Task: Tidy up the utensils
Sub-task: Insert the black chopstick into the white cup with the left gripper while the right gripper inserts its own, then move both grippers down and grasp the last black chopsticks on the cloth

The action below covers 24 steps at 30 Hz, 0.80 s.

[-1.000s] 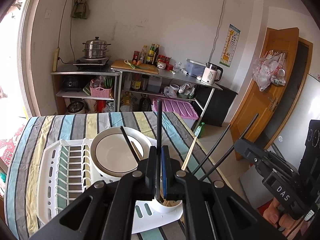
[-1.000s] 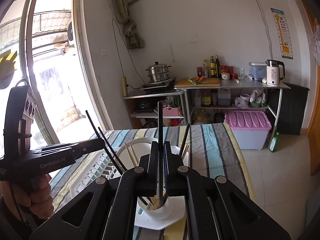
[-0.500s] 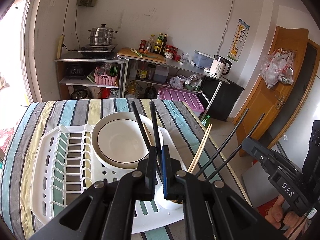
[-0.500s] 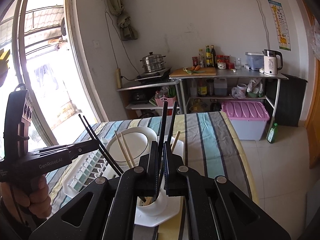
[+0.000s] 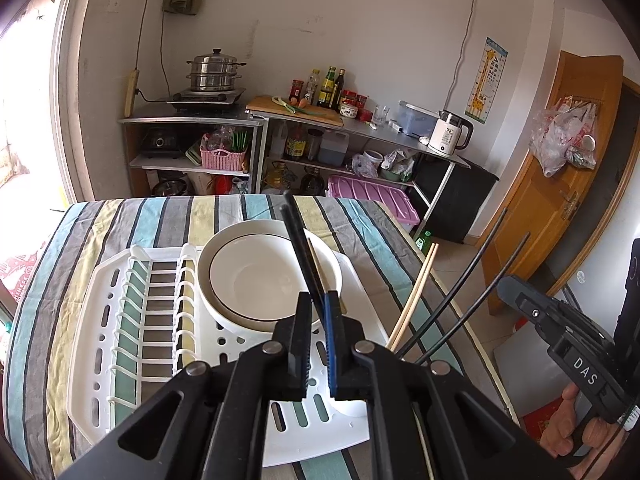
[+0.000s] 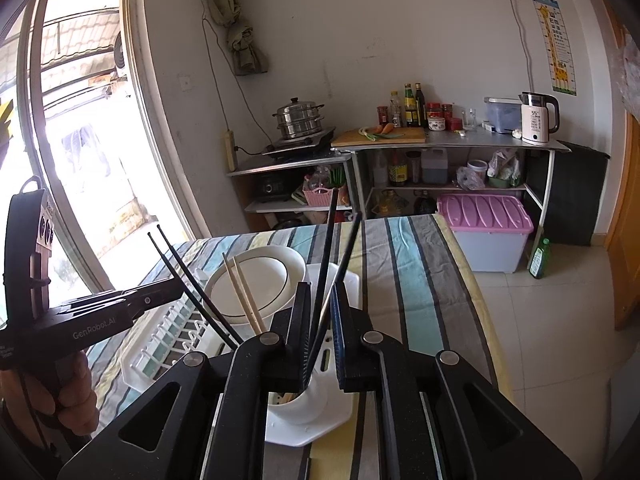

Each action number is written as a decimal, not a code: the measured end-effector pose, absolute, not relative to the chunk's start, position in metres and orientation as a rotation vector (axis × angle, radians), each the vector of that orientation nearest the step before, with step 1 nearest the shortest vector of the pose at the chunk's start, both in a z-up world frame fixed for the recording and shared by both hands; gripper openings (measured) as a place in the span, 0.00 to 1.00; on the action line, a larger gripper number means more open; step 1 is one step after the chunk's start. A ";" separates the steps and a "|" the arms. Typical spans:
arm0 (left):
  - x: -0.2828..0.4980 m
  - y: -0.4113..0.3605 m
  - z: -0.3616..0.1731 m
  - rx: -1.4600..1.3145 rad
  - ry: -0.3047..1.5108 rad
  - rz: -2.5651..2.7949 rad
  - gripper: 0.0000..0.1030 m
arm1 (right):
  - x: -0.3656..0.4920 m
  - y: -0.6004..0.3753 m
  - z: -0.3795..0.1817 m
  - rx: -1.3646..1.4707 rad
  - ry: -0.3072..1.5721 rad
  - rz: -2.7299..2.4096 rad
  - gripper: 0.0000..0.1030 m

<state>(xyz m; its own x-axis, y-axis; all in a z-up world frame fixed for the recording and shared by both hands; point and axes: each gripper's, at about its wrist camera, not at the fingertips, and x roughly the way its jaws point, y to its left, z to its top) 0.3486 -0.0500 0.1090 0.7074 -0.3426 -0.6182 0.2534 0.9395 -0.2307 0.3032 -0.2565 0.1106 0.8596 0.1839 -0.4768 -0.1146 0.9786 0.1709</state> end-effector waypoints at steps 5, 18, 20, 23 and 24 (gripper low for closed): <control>0.338 -0.046 0.107 -0.134 0.711 -0.347 0.13 | 0.292 -0.258 0.113 0.137 0.497 0.160 0.14; 0.251 -0.023 0.089 -0.126 0.653 -0.341 0.19 | 0.211 -0.251 0.092 0.103 0.460 0.196 0.14; 0.236 -0.022 0.079 -0.113 0.661 -0.327 0.19 | 0.198 -0.249 0.084 0.107 0.473 0.202 0.14; 0.215 -0.018 0.061 -0.109 0.688 -0.325 0.19 | 0.182 -0.248 0.070 0.112 0.507 0.220 0.14; 0.209 -0.017 0.056 -0.105 0.698 -0.319 0.19 | 0.177 -0.247 0.065 0.108 0.519 0.221 0.14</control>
